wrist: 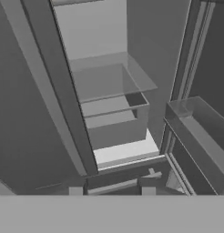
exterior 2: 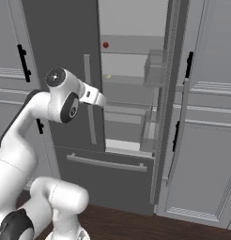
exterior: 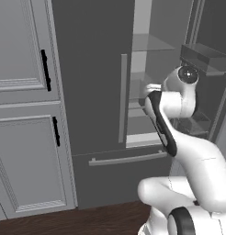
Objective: Take the strawberry from the fridge and place it on top of the pancake, located on the dining counter.
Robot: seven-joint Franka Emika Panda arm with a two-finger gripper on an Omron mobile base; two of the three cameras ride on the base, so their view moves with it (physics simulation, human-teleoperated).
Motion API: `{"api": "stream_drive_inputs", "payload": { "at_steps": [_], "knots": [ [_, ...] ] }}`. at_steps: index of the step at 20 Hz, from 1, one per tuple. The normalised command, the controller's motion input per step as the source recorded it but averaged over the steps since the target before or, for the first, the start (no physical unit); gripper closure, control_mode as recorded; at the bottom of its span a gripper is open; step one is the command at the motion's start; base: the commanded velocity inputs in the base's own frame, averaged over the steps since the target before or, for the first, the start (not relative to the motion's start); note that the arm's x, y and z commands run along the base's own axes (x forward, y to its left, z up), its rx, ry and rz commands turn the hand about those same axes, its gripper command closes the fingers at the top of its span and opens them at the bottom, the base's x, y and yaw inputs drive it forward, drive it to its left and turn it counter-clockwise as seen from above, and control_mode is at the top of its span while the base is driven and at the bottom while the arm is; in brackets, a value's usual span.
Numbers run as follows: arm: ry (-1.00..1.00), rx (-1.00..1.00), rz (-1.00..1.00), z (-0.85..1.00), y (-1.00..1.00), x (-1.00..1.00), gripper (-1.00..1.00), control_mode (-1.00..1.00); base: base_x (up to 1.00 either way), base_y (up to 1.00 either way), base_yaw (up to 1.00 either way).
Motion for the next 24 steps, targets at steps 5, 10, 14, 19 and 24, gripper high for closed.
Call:
{"api": "stream_drive_inputs", "payload": {
  "at_steps": [5, 10, 14, 19, 24],
  "knots": [
    [0.1, -0.07, 0.07, 0.0, 0.26, 0.34, -1.0, -1.0, 0.0, 0.0, 0.0],
    [0.0, 0.0, 0.11, -0.12, 0.07, 0.31, -1.0, -1.0, 0.0, 0.0, 0.0],
    [0.0, 0.0, 0.1, -0.16, 0.16, 0.37, -1.0, -1.0, 0.0, 0.0, 0.0],
    [0.01, 0.0, 0.06, -0.21, 0.33, 0.48, -1.0, -1.0, 0.0, 0.0, 0.0],
    [0.0, 0.0, 0.04, -0.14, 0.35, 0.48, -1.0, -1.0, 0.0, 0.0, 0.0]
  ]
}}
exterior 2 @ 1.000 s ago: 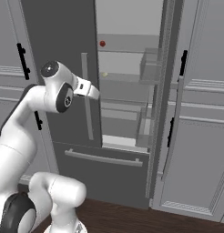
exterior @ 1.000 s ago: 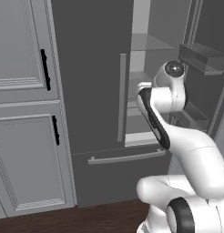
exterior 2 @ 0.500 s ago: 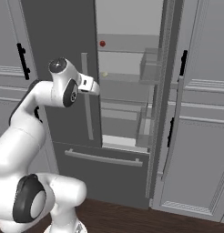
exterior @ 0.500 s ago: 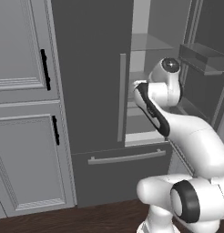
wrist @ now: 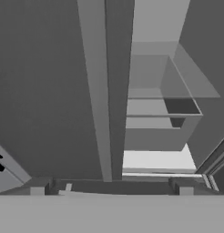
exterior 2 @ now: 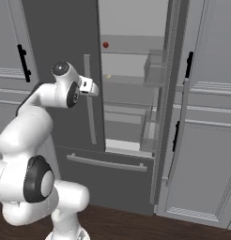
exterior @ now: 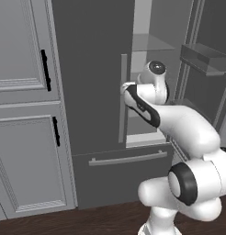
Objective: Take the strawberry from the fridge and place it on top of the pancake, located on the dining counter.
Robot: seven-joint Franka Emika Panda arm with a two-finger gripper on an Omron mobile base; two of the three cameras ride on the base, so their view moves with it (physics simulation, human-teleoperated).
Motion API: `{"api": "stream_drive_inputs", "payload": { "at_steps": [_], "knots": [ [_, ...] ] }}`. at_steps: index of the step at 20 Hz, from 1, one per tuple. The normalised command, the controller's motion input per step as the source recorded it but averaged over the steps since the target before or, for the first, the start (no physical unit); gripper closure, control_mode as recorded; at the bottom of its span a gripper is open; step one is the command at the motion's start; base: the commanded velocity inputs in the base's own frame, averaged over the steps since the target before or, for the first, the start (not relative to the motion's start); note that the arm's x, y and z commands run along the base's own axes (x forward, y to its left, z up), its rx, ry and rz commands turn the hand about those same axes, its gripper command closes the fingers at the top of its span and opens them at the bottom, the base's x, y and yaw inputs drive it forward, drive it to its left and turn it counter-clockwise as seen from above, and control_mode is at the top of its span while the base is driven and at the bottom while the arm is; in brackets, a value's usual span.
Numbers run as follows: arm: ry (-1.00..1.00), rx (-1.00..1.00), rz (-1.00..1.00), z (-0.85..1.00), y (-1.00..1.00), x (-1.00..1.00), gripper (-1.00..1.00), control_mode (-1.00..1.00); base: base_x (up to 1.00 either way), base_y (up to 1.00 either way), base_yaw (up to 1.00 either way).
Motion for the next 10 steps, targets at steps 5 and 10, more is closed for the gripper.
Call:
{"api": "stream_drive_inputs", "payload": {
  "at_steps": [5, 10],
  "knots": [
    [0.0, 0.0, 0.01, -0.15, 0.04, 0.57, -1.0, -1.0, 0.0, 0.0, 0.0],
    [0.0, 0.0, 0.0, -0.19, 0.1, 0.57, -1.0, -1.0, 0.0, 0.0, 0.0]
  ]
}}
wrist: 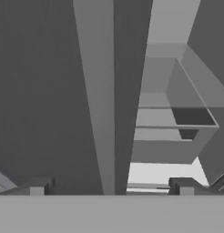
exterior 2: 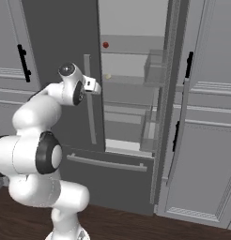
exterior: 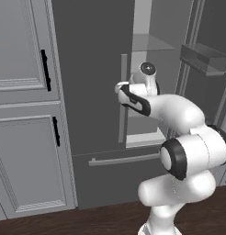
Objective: Take the strawberry from the fridge and place it on top of the pancake, located on the dining counter.
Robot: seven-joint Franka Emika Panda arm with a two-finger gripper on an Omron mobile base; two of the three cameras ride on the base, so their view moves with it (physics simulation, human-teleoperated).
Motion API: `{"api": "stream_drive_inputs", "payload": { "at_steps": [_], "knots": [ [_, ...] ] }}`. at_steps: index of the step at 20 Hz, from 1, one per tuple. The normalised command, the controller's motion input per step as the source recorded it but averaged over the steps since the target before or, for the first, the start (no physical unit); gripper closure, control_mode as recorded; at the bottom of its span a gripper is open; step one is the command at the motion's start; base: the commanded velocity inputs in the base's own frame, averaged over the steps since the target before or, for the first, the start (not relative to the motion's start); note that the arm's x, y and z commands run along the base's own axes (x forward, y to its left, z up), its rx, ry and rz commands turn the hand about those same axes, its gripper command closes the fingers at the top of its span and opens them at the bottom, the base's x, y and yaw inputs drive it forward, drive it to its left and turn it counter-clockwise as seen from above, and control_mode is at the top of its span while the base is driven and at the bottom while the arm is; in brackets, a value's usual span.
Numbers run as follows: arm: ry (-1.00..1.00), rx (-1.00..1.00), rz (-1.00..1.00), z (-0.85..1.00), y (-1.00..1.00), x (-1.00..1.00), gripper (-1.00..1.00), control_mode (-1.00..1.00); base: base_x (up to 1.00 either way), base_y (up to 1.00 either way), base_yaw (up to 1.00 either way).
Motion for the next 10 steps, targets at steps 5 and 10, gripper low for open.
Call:
{"api": "stream_drive_inputs", "payload": {
  "at_steps": [5, 10],
  "knots": [
    [0.0, 0.0, 0.0, -0.16, 0.05, 0.52, -1.0, -1.0, 0.0, 0.0, 0.0],
    [0.0, 0.0, 0.0, -0.22, 0.0, 0.48, -1.0, -1.0, 0.0, 0.0, 0.0]
  ]
}}
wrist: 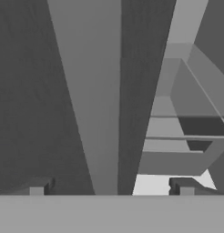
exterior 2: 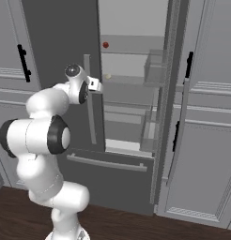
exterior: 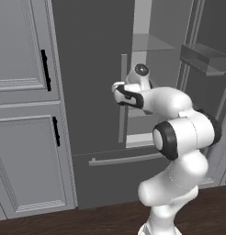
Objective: Take the strawberry from the fridge and place it on top of the pancake, located on the dining counter.
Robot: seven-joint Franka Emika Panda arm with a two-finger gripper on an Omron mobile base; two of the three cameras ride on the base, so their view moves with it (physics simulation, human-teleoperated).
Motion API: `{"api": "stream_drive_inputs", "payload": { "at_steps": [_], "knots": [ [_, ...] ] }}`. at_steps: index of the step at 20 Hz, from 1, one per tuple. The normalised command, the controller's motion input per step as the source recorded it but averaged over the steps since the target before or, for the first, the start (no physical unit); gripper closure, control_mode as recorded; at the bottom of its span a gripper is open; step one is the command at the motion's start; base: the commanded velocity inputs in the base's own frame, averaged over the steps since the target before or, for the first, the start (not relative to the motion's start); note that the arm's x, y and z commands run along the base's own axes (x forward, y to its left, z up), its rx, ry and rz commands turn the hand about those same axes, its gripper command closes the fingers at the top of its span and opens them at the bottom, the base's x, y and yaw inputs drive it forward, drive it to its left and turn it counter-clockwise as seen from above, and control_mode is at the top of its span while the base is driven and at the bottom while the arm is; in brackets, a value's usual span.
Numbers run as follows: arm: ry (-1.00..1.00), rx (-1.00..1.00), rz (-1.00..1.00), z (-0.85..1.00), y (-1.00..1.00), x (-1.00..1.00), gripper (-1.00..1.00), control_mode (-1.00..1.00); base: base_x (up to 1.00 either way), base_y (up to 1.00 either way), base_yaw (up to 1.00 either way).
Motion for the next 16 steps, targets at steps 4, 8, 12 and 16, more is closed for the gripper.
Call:
{"api": "stream_drive_inputs", "payload": {
  "at_steps": [4, 8, 12, 16],
  "knots": [
    [0.0, 0.0, 0.0, -0.19, 0.0, 0.48, -1.0, -1.0, 0.0, 0.0, 0.0],
    [0.0, 0.0, 0.0, -0.08, 0.04, 0.48, -1.0, -1.0, 0.0, 0.0, 0.0],
    [0.0, 0.0, 0.0, -0.11, 0.07, 0.47, -1.0, -1.0, 0.0, 0.0, 0.0],
    [-0.01, 0.0, 0.0, -0.26, 0.08, 0.49, -1.0, -1.0, 0.0, 0.0, 0.0]
  ]
}}
